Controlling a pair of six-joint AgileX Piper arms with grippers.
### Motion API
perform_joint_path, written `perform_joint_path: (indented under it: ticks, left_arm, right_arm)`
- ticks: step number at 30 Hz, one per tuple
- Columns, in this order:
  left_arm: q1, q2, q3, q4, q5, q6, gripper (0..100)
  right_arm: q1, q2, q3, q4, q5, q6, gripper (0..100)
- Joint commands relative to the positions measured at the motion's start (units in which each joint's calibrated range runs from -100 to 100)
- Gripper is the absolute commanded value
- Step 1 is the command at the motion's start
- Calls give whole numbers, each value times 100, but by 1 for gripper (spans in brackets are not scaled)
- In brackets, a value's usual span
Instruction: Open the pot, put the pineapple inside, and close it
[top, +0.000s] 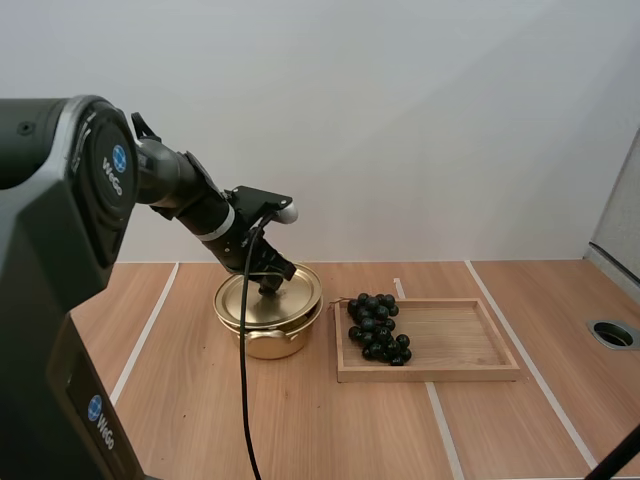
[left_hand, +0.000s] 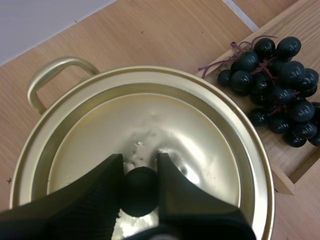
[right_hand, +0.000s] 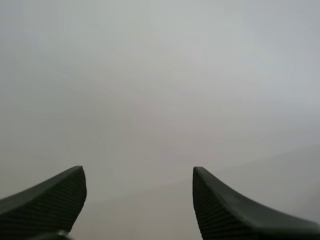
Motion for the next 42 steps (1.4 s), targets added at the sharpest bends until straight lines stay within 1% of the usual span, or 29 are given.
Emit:
perform_joint_path:
  ticks: [1, 5, 13, 15, 17, 19, 21, 23, 26, 27, 32, 35, 37, 40, 42]
  left_arm:
    - [-11, -4, 5, -5, 92, 14, 0]
    - [-11, -4, 5, 126, 74, 14, 0]
    - [-11, 156, 186, 124, -110, 95, 0]
    - [-11, 185, 186, 124, -90, 95, 3]
    - [-11, 168, 186, 124, -72, 95, 10]
    - [-11, 161, 186, 164, -6, 95, 19]
    - [-11, 161, 186, 229, 99, 95, 34]
    - [-11, 161, 186, 240, 260, 95, 55]
    - [-11, 127, 186, 240, 418, 95, 94]
    - [-11, 101, 186, 240, 418, 95, 100]
    - [-11, -234, -12, 240, 683, 95, 100]
    - [-11, -578, -338, 240, 775, -32, 100]
    - [-11, -872, -691, 240, 775, -57, 100]
    - [-11, -1315, -1381, 240, 625, -393, 100]
    - [-11, -1615, -1834, 240, 289, -627, 100]
  right_arm:
    - [-23, -30, -13, 42, -186, 4, 100]
    - [-23, -30, -13, 42, -186, 4, 100]
    - [-23, -30, -13, 42, -186, 4, 100]
    - [-23, -30, -13, 42, -186, 4, 100]
    - [-23, -30, -13, 42, -186, 4, 100]
    - [-23, -30, -13, 42, -186, 4, 100]
    - [-23, -30, -13, 28, -186, 4, 100]
    - [-23, -30, -13, 28, -186, 4, 100]
    - [-23, -30, -13, 28, -186, 4, 100]
    - [-23, -30, -13, 28, -186, 4, 100]
    - [-23, -30, -13, 28, -120, 4, 100]
    - [-23, -30, -13, 28, -62, 4, 100]
    - [-23, -30, -13, 28, -46, 4, 100]
    - [-23, -30, -1, 28, -6, 4, 100]
    - [-23, -30, -1, 16, 99, 4, 100]
